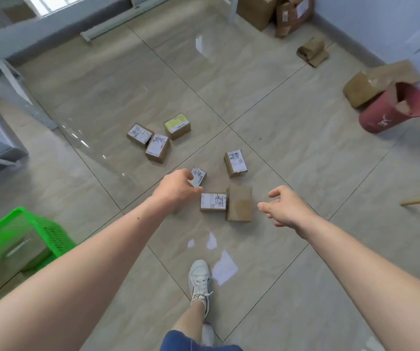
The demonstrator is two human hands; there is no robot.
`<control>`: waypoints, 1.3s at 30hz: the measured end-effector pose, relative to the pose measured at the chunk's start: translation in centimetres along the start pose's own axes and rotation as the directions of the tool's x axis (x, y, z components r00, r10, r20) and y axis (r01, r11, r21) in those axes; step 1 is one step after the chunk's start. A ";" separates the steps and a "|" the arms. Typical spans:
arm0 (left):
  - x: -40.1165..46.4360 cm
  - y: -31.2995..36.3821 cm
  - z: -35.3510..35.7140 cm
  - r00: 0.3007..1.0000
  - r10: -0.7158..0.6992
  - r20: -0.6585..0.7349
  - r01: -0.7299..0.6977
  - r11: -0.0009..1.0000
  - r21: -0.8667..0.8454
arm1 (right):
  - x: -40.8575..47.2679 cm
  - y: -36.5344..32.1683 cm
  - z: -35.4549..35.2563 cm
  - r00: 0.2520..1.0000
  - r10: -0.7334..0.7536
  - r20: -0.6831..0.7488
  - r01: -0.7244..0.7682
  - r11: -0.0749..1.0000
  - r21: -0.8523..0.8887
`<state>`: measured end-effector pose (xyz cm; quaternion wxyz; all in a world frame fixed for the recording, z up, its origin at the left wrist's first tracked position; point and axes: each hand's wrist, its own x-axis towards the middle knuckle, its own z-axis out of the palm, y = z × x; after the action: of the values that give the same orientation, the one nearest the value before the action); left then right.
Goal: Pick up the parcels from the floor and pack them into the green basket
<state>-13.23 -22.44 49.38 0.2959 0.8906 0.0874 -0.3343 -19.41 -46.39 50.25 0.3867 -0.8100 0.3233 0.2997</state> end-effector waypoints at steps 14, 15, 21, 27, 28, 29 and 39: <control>16.2 0.7 16.1 0.997 0.048 0.063 -0.046 0.999 -0.021 | 18.9 10.8 4.4 0.996 0.076 -0.035 -0.077 0.997 -0.017; 17.6 0.0 17.8 0.995 0.044 0.085 -0.042 0.999 -0.029 | 20.5 12.1 5.5 0.996 0.088 -0.026 -0.089 0.996 -0.020; 26.8 -3.9 26.8 0.993 0.064 0.099 -0.068 0.997 0.036 | 30.7 18.7 11.7 0.989 0.146 0.027 -0.145 0.989 -0.018; 34.3 -5.9 32.6 0.989 0.110 0.098 -0.128 0.971 0.203 | 38.4 23.5 16.4 0.983 0.174 0.066 -0.176 0.984 0.029; 35.5 -6.2 33.4 0.988 0.118 0.096 -0.136 0.967 0.213 | 39.5 24.1 17.1 0.981 0.181 0.072 -0.183 0.983 0.031; 36.6 -6.4 34.2 0.987 0.126 0.096 -0.145 0.963 0.228 | 40.6 24.7 17.8 0.980 0.185 0.073 -0.188 0.982 0.036; 42.2 -7.4 38.7 0.968 0.226 0.105 -0.249 0.904 0.348 | 46.0 28.3 20.6 0.979 0.169 0.112 -0.190 0.959 0.212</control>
<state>-4.78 -40.92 -4.63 0.1697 0.9225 -0.0934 -0.3337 -17.54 -56.84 -6.61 0.4605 -0.7143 0.4085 0.3329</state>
